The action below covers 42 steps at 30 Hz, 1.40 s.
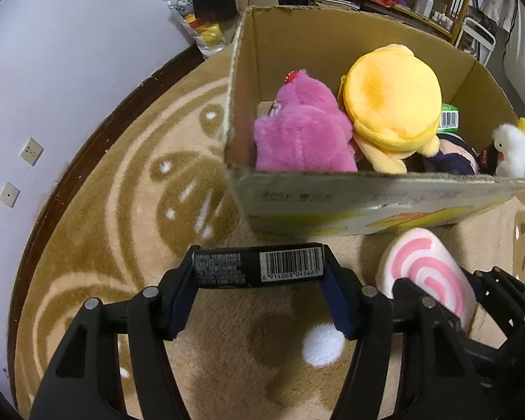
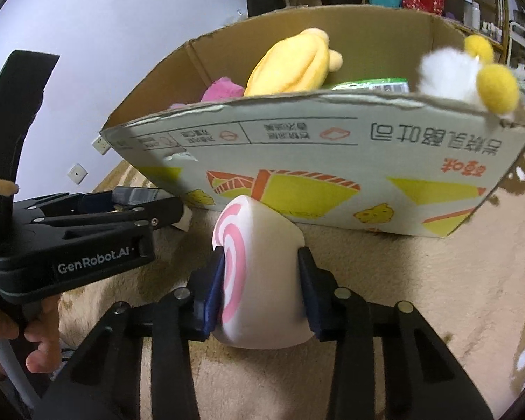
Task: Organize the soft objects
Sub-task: 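Close the left tool on the black barcode box while the right tool grasps the pink swirl cushion, then lift the black box and swirl cushion and carry both over the box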
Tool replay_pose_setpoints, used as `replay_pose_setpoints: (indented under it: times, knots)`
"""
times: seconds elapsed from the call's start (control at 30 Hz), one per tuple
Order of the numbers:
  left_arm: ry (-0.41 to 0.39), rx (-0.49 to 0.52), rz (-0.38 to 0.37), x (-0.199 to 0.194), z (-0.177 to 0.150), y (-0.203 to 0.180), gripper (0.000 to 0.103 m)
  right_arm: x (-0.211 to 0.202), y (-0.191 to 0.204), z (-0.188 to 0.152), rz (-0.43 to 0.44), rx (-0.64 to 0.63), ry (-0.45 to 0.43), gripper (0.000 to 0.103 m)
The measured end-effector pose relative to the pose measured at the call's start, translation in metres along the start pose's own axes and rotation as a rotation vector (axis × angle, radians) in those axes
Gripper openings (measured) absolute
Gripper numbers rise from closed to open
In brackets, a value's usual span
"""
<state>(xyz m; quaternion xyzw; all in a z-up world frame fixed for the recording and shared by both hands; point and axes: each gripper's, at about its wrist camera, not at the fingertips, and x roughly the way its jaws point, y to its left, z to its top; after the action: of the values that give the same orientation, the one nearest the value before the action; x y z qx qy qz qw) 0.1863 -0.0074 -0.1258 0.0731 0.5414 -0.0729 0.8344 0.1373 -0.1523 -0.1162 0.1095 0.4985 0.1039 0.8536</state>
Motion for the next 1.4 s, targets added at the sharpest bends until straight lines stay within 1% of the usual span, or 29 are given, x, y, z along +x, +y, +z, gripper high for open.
replay_pose_setpoints:
  times: [0.1,0.27,0.43,0.47,0.53,0.6,0.7,0.87,1.1,1.33,1.4]
  knots:
    - [-0.015,0.000,0.006,-0.008,-0.003,0.003,0.063,-0.002,-0.001,0.002,-0.009,0.008,-0.009,0.039]
    - [-0.048,0.014,0.028,-0.026,-0.012,0.004,0.063,-0.017,-0.008,0.000,-0.027,0.034,-0.036,0.038]
    - [-0.069,0.020,0.037,-0.038,-0.017,0.000,0.063,-0.042,-0.018,-0.005,-0.048,0.054,-0.063,0.038]
    - [-0.072,0.020,0.037,-0.041,-0.019,0.000,0.063,-0.043,-0.010,-0.008,-0.053,0.055,-0.071,0.038]
    - [-0.080,0.024,0.049,-0.043,-0.020,-0.001,0.063,-0.045,-0.005,-0.007,-0.059,0.055,-0.081,0.038]
    - [-0.090,0.032,0.065,-0.046,-0.023,-0.001,0.063,-0.051,-0.007,-0.007,-0.067,0.051,-0.097,0.038]
    - [-0.103,0.029,0.068,-0.051,-0.025,-0.001,0.063,-0.063,-0.008,-0.009,-0.083,0.038,-0.119,0.038]
    - [-0.157,0.036,0.089,-0.066,-0.032,0.000,0.063,-0.076,-0.006,-0.012,-0.114,0.043,-0.146,0.038]
    - [-0.207,0.033,0.114,-0.083,-0.037,0.002,0.063,-0.092,-0.004,-0.012,-0.131,0.042,-0.192,0.037]
    - [-0.294,0.038,0.133,-0.108,-0.035,0.002,0.063,-0.115,0.000,-0.006,-0.132,0.028,-0.262,0.036]
    - [-0.329,0.041,0.149,-0.116,-0.033,0.001,0.063,-0.120,0.000,-0.003,-0.123,0.035,-0.274,0.036]
